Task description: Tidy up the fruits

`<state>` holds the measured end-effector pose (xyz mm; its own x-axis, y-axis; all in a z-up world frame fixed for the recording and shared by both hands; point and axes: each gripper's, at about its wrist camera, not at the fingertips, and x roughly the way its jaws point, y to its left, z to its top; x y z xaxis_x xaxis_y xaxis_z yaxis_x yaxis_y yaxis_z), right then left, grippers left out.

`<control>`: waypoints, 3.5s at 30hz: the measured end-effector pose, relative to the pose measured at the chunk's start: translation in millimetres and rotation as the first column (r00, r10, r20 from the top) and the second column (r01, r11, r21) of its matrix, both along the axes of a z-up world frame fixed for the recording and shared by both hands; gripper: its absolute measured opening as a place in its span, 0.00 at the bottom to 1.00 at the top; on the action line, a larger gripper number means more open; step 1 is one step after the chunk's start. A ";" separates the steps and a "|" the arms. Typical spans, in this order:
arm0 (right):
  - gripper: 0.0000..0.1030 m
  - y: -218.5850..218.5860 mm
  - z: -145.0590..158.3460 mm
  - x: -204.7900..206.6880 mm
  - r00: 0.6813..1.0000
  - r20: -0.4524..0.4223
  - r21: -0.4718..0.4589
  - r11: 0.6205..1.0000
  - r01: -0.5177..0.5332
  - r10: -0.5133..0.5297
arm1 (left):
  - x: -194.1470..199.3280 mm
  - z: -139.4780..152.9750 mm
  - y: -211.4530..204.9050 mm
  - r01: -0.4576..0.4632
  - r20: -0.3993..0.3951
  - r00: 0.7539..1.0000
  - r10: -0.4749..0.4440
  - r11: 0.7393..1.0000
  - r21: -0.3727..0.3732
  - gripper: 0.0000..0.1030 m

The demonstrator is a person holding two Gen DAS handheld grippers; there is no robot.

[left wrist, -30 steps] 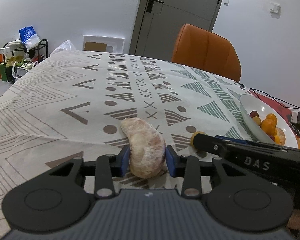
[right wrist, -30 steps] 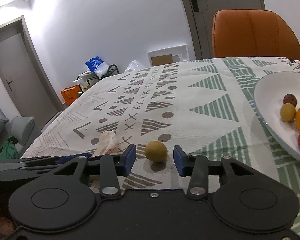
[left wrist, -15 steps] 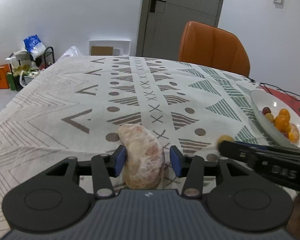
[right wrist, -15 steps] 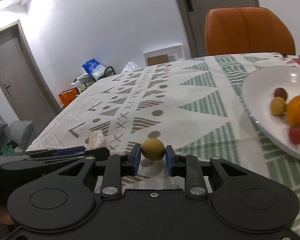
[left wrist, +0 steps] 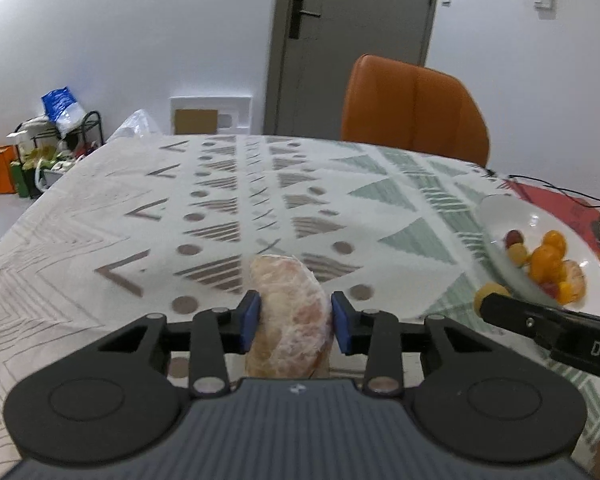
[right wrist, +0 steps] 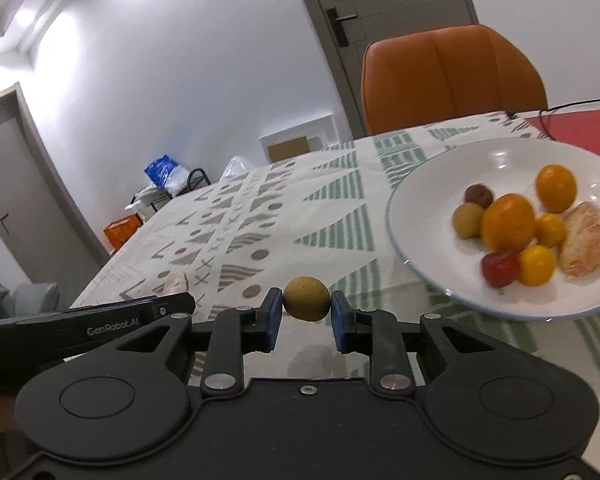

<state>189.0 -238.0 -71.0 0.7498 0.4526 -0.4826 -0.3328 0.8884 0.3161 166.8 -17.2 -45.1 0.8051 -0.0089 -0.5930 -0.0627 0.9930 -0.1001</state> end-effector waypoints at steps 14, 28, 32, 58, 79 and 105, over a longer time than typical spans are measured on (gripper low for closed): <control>0.24 -57.2 14.2 -7.1 0.993 0.050 0.048 0.994 0.102 -0.104 | 7.7 19.0 -54.9 0.095 0.041 0.994 -0.096 0.995 0.025 0.36; 0.24 -104.7 13.7 -4.9 0.977 0.052 0.064 0.977 0.202 -0.205 | 19.8 30.9 -101.9 0.190 0.081 0.978 -0.191 0.982 0.021 0.36; 0.24 -112.0 13.0 -2.4 0.974 0.053 0.065 0.974 0.219 -0.222 | 23.6 31.5 -112.3 0.210 0.085 0.974 -0.210 0.978 0.020 0.36; 0.30 -150.7 7.7 -11.5 0.949 0.041 0.056 0.949 0.309 -0.312 | 55.6 32.8 -153.5 0.282 0.085 0.956 -0.282 0.959 0.015 0.36; 0.30 -134.5 11.9 -14.6 0.962 0.042 0.083 0.960 0.267 -0.271 | 33.9 42.7 -120.5 0.191 0.106 0.975 -0.194 0.981 0.043 0.70; 0.79 -91.3 35.6 -38.8 0.973 0.095 0.062 0.977 0.204 -0.209 | -14.7 62.2 -55.7 0.064 0.091 0.993 -0.071 0.996 0.069 0.94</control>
